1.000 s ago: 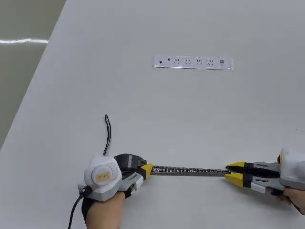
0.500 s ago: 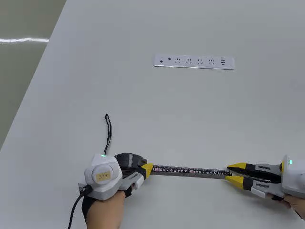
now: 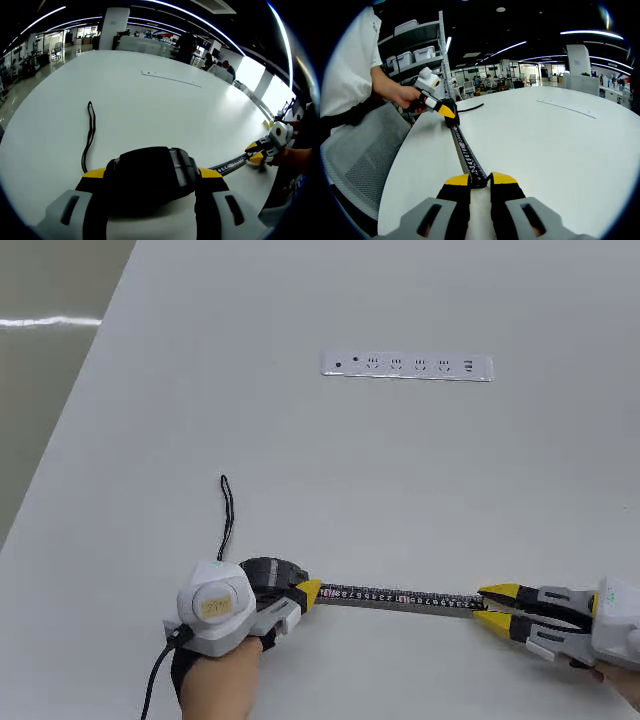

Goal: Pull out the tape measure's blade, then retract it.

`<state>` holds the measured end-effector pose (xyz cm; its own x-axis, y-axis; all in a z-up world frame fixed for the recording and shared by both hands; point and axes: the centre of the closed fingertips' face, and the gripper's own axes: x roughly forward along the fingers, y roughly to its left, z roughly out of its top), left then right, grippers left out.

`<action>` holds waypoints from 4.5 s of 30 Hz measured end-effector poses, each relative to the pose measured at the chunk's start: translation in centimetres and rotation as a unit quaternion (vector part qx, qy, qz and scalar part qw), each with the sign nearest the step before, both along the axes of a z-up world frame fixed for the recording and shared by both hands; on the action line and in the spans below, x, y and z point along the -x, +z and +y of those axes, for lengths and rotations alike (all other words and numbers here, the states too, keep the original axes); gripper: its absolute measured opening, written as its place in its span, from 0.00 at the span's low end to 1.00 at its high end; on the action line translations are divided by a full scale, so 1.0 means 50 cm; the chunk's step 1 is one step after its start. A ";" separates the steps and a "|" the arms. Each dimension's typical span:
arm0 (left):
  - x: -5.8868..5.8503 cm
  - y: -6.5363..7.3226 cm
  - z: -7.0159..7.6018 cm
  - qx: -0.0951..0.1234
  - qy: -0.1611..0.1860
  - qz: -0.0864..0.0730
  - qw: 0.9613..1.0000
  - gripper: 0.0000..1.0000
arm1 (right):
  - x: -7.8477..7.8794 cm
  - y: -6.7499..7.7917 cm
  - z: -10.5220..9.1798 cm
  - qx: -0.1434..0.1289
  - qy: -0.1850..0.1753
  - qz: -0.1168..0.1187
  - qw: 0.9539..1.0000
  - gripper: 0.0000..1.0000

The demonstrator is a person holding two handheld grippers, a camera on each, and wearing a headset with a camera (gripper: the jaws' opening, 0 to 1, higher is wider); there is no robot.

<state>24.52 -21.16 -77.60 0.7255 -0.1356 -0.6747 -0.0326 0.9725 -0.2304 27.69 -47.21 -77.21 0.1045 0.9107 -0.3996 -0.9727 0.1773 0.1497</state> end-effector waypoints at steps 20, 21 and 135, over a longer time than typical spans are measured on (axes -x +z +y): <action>0.000 0.000 0.000 -0.002 -0.002 0.000 1.000 0.67 | 0.003 -0.002 0.001 0.003 -0.009 -0.031 0.999 0.13; 0.000 0.000 0.000 -0.002 -0.002 0.000 1.000 0.67 | 0.003 -0.002 0.002 0.003 -0.009 -0.030 0.999 0.13; 0.001 -0.001 -0.001 -0.002 -0.002 0.000 1.000 0.66 | 0.046 -0.005 0.294 -0.023 0.053 0.005 0.998 0.13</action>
<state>24.48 -21.21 -77.63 0.7251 -0.1359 -0.6751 -0.0289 0.9735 -0.2271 25.41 -32.53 -77.45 0.0032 0.9338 -0.3577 -0.9841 0.0664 0.1648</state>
